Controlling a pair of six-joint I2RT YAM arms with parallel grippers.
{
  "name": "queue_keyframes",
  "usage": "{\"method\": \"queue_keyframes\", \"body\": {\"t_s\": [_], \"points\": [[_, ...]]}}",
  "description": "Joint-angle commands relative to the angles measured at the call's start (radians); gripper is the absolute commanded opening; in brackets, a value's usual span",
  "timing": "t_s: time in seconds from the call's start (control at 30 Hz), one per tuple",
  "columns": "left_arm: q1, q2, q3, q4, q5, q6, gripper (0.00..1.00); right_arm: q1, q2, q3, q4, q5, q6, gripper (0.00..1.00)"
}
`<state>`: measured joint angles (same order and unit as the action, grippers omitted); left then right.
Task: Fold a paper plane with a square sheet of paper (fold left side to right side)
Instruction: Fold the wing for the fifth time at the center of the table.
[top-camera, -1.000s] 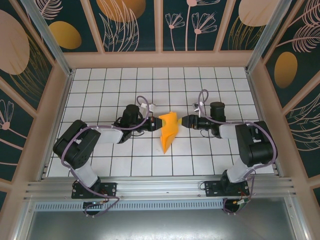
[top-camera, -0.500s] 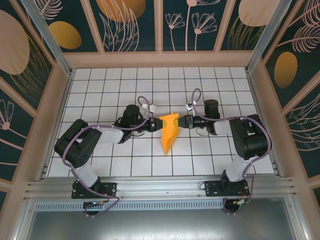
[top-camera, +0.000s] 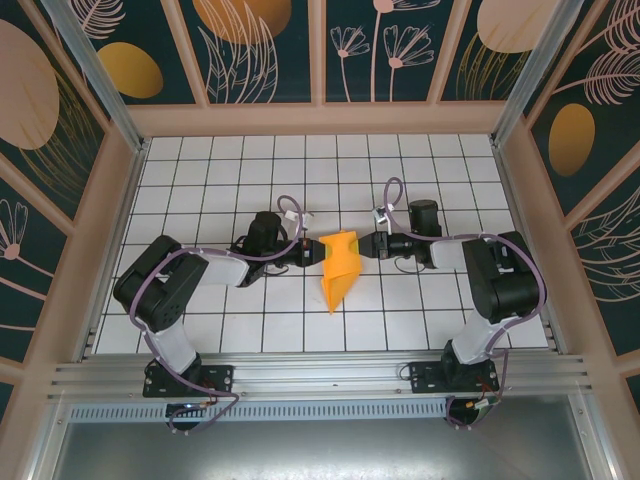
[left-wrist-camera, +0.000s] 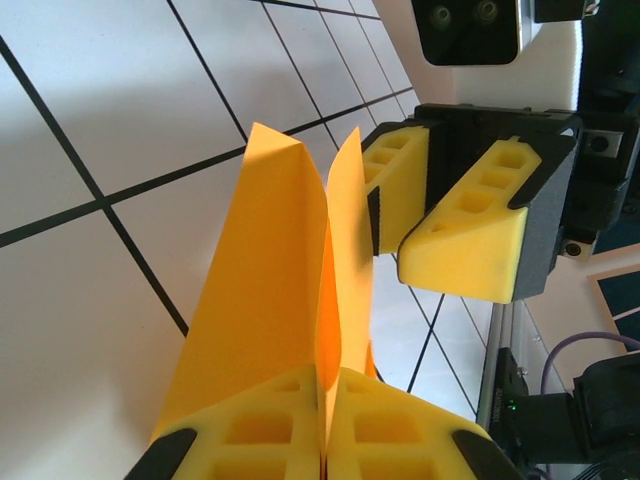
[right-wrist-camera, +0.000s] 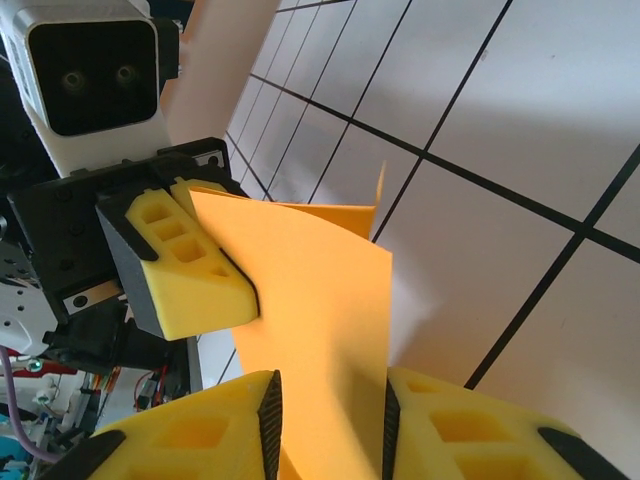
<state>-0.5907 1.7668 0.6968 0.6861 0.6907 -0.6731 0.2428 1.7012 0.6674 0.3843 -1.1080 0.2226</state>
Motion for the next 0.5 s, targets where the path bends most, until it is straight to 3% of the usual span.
{"method": "queue_keyframes", "body": {"t_s": [0.0,0.17,0.27,0.33,0.47], "points": [[0.0,0.016,0.026,-0.019,-0.014,0.039,0.09,-0.004,-0.025,0.026,-0.034,-0.019,-0.045,0.27],[0.001,0.022,0.029,-0.032,-0.026,0.049,0.14,-0.005,-0.025,0.037,-0.063,-0.003,-0.059,0.16],[0.001,0.005,0.032,-0.053,-0.052,0.059,0.4,-0.005,-0.024,0.055,-0.112,0.022,-0.066,0.03],[0.002,-0.039,0.035,-0.1,-0.095,0.083,0.56,-0.002,-0.031,0.071,-0.173,0.076,-0.061,0.0],[0.001,-0.177,0.032,-0.241,-0.238,0.149,0.71,0.008,-0.032,0.09,-0.251,0.133,-0.021,0.0]]}}
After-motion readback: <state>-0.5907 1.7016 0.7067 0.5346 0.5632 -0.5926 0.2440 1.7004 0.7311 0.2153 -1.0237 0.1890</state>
